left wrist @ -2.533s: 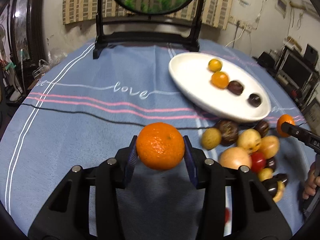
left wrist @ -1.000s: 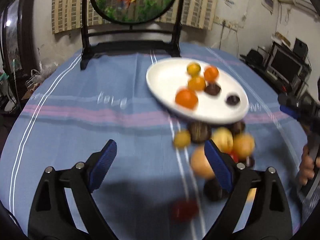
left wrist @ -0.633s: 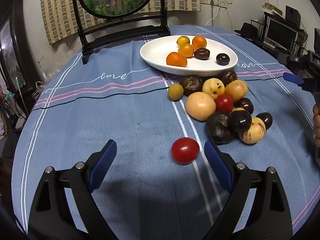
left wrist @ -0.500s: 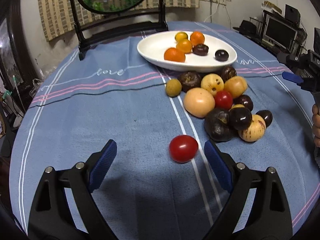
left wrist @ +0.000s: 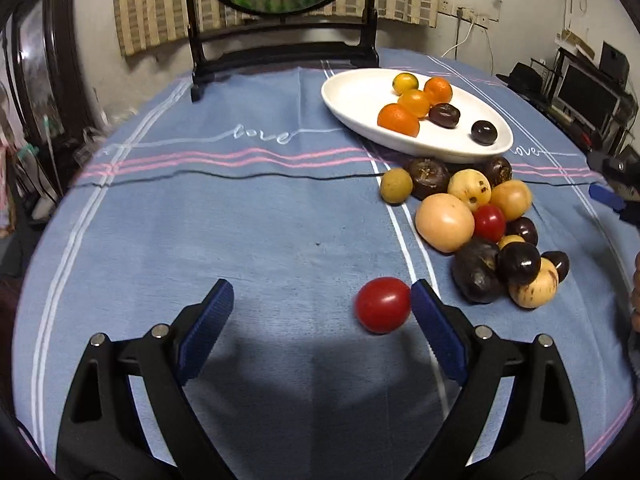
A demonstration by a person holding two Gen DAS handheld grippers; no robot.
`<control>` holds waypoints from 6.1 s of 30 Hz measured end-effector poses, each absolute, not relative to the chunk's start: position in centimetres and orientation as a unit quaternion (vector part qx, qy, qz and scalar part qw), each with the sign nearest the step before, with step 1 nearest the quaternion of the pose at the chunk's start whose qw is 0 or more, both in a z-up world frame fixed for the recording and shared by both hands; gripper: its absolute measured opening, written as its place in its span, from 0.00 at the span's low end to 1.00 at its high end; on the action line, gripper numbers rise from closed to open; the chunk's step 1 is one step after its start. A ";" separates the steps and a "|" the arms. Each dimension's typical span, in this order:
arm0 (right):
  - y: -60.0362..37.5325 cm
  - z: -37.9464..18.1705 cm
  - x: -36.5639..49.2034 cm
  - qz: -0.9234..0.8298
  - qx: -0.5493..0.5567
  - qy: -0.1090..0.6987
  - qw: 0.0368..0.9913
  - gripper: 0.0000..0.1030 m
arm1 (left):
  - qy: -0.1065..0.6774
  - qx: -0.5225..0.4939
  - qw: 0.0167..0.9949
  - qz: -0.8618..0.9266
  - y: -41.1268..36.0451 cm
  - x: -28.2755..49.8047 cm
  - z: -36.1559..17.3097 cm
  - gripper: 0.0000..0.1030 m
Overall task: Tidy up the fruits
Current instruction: 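Lower the left gripper onto the red cherry tomato and close it, then lift the red tomato with the left gripper while the right grips a dark plum, then carry the tomato and plum over the white plate and open both grippers, then close the left gripper on a small yellow fruit while the right approaches a brown fruit, then lift the yellow fruit with the left gripper while the right grips the brown fruit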
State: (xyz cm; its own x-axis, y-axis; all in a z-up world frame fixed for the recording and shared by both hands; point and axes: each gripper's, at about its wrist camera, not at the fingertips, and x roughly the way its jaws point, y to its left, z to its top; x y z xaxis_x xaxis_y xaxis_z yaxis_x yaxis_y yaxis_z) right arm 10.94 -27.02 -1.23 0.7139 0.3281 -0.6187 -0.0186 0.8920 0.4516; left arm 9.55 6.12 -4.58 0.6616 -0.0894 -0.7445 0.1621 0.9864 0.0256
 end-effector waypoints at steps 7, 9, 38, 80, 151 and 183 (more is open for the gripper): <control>-26.9 -1.4 10.9 0.094 0.206 0.369 0.901 0.95 | 0.413 0.085 0.898 -0.127 3.4 9.5 -5.0 0.78; -26.9 -1.4 10.9 0.095 0.205 0.368 0.902 0.95 | 0.420 0.079 0.894 -0.136 3.4 9.8 -5.1 0.70; -11.3 -2.0 7.1 0.251 -0.101 0.346 0.898 0.49 | 0.418 -0.017 0.895 -0.154 5.7 10.0 -4.8 0.31; -16.2 1.0 20.4 0.204 0.063 0.369 0.904 0.28 | 0.405 -0.032 0.904 -0.133 0.3 28.6 0.0 0.31; -24.2 0.9 14.4 0.118 0.165 0.325 0.924 0.95 | 0.429 0.055 0.894 -0.116 1.5 21.1 -6.7 0.47; -19.1 -4.9 18.9 0.223 0.179 0.469 0.836 0.41 | 0.428 0.035 0.894 -0.126 1.7 21.0 -6.5 0.27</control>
State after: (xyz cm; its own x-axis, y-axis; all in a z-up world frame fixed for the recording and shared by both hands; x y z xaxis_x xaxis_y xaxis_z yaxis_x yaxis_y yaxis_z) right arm 18.91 -19.11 -4.91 0.4612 0.5409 -0.7034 -0.2057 0.8363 0.5083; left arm 21.04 1.66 -6.52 0.6026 -0.1948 -0.7739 0.2552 0.9659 -0.0444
